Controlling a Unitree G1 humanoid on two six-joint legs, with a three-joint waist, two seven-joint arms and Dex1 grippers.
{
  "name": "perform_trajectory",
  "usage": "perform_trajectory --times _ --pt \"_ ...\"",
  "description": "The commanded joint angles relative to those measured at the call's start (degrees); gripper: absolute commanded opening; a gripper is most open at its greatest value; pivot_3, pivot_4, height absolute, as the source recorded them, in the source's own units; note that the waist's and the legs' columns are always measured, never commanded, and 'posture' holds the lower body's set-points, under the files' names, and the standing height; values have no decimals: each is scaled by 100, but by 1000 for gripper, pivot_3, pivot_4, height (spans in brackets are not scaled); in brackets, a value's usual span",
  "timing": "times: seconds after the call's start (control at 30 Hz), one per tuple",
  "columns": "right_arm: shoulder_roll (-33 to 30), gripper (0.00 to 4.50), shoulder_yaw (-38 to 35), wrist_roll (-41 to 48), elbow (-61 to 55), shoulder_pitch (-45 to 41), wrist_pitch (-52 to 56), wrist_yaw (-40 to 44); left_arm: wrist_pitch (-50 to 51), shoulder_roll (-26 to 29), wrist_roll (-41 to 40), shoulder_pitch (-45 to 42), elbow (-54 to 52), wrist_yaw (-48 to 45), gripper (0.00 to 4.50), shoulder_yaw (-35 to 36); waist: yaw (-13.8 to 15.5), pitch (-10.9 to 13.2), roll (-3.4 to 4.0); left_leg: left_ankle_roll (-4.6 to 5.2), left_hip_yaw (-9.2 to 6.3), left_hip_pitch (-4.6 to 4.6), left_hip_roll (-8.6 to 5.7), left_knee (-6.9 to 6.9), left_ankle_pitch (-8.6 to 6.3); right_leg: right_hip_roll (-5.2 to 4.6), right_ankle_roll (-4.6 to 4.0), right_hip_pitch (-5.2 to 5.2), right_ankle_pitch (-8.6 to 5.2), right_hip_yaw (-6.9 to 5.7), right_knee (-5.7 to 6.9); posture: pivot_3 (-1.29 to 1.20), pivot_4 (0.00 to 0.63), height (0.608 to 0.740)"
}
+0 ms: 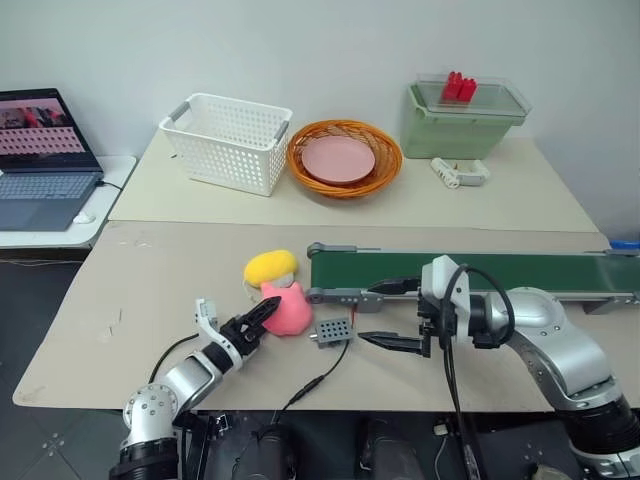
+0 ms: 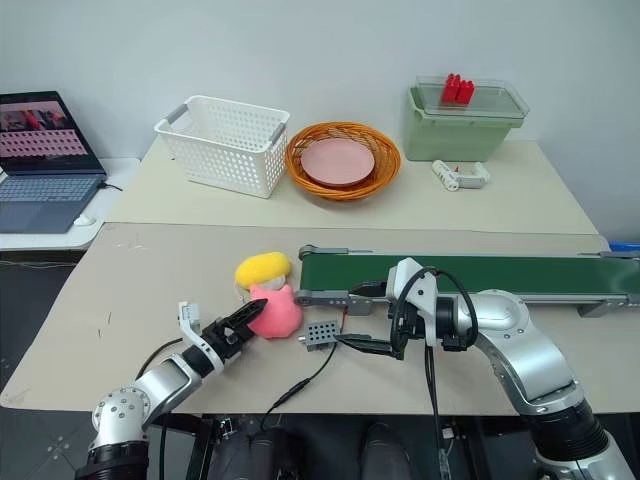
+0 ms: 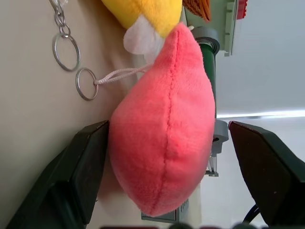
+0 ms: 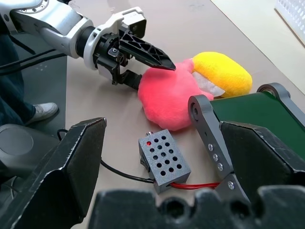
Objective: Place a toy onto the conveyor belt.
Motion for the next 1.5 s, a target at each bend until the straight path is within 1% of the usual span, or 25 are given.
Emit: perform_trajectory --times 0.03,0.07,0.1,0.17,0.2,0.23,0.27,0.3,0.33,0.4,0.5,0.57,0.67,0.83,0.87,0.97,1.0,1.07,1.13,1.2,1.23,1.3,1.33,1.47,1.5 --pt "-38 4500 -195 63 -205 -36 -31 -43 46 -1 80 -16 -138 -107 3714 -87 0 0 0 1 0 0 0 0 -1 0 0 0 0 0 0 0 150 740" --pt "-32 4500 -193 58 -194 -45 -35 -48 41 -10 91 -22 -133 -123 3613 -89 0 0 0 1 0 1 0 0 -1 0 0 0 0 0 0 0 150 740" --pt "-29 4500 -192 51 -185 -51 -41 -51 38 -18 97 -27 -130 -136 3187 -87 0 0 0 3 0 1 0 0 -2 0 0 0 0 0 0 0 150 740" --pt "-28 4500 -192 37 -178 -54 -48 -62 33 -40 101 -33 -125 -152 2552 -78 0 0 0 5 -1 0 0 0 -3 0 0 -1 0 0 0 0 150 740" --pt "-27 4500 -191 35 -168 -66 -44 -64 39 -39 111 -40 -120 -150 2115 -79 0 0 0 6 0 -1 0 0 -4 0 0 -2 0 0 0 0 150 740" --pt "-27 4500 -190 36 -162 -73 -39 -67 44 -36 125 -42 -123 -152 1857 -84 0 0 0 5 0 -1 0 0 -3 0 0 -3 0 0 0 0 150 740" --pt "-28 4500 -190 33 -161 -74 -36 -72 49 -34 131 -39 -130 -158 1412 -88 0 0 0 5 -1 -3 0 0 -3 0 0 -5 0 0 0 0 150 740" --pt "-30 4500 -192 36 -167 -70 -32 -76 54 -29 137 -33 -141 -168 1142 -94 0 0 0 5 -1 -3 0 0 -3 0 0 -6 0 0 0 0 150 740" --pt "-32 4500 -193 39 -173 -65 -30 -79 56 -27 139 -28 -148 -176 750 -97 1 0 0 5 -1 -3 0 0 -3 0 0 -6 0 0 0 0 150 740" --pt "-36 4500 -188 39 -163 -70 -22 -83 30 -31 135 -33 -194 -193 111 -89 1 0 0 5 -1 -4 0 0 -3 -1 0 -6 0 0 0 0 150 740" --pt "-47 4500 -173 29 -132 -84 -26 -82 -161 -67 124 -85 -462 -73 111 29 1 0 0 6 0 -4 0 0 -4 -1 0 -7 0 0 0 0 150 740" --pt "-54 4500 -172 25 -101 -95 -40 -74 -200 -127 -306 -169 -819 115 111 233 0 1 -1 5 -1 -8 0 0 -3 -1 -1 -11 0 1 1 0 150 740" --pt "-54 4500 -158 11 -43 -116 -67 -56 -278 -143 -725 -237 -1301 336 111 411 4 1 -2 -9 -3 -21 0 0 5 -4 1 -24 2 2 1 0 150 740" --pt "-14 4500 -87 -22 110 -189 -115 8 -429 168 -1181 -476 -2113 688 111 479 -6 2 -4 -24 -2 -26 0 0 14 -3 0 -29 3 2 1 0 150 740" --pt "-3 4500 -72 -36 148 -210 -129 23 -432 270 -1198 -563 -2219 720 111 441 -5 2 -4 -24 -2 -25 -1 0 15 -3 0 -28 3 2 2 0 150 740" --pt "31 4500 -48 -67 219 -257 -149 54 -487 670 -736 -856 -2520 727 111 196 -4 3 -4 -25 -2 -24 -2 0 16 0 0 -26 3 1 3 0 150 740" --pt "42 4500 -43 -77 239 -272 -155 64 -568 856 -303 -989 -2541 746 111 57 -3 2 -4 -25 -2 -24 -4 0 16 1 0 -26 4 1 2 0 150 740" --pt "61 4500 -38 -86 272 -298 -158 78 -825 1499 999 -1195 -2634 436 111 -544 2 3 -4 -26 -1 -24 -6 0 17 2 1 -24 4 1 2 0 150 740" --pt "95 4500 -33 -97 300 -318 -158 79 -1470 2419 2723 -1319 -2678 -160 111 -1607 -4 3 -4 -29 4 -21 -11 -1 18 6 1 -22 4 1 1 0 150 740" --pt "131 4500 -19 -113 308 -320 -164 66 -2137 2906 3885 -1488 -2477 -571 111 -2330 -11 3 -2 -32 6 -22 -10 -6 19 10 1 -24 3 1 -2 0 150 740" --pt "147 4500 -13 -120 312 -321 -166 61 -2470 3037 4354 -1568 -2326 -696 111 -2584 -14 3 -2 -33 11 -22 -12 -11 19 10 0 -28 3 2 -5 0 150 740" --pt "169 4500 -22 -128 301 -291 -177 44 -3562 3408 5770 -1766 -1966 -972 111 -3300 -3 3 -2 -37 14 -31 -9 -17 22 10 0 -43 3 4 -5 0 150 740" --pt "183 4500 -23 -136 303 -284 -179 38 -4005 3514 6317 -1836 -1799 -1046 111 -3540 2 3 -2 -40 13 -37 -7 -19 23 10 -1 -54 4 4 -5 0 150 740" --pt "209 4500 -64 -145 256 -203 -170 -15 -5632 3502 7765 -2161 -1285 -1020 111 -3972 14 4 -3 -55 12 -39 -3 -46 32 10 -8 -68 0 2 -6 0 150 740" --pt "205 4500 -80 -146 238 -175 -169 -29 -6058 3450 8193 -2244 -1155 -826 111 -4052 19 4 -3 -57 9 -40 -1 -52 34 9 -10 -71 -1 -1 -8 0 150 740"
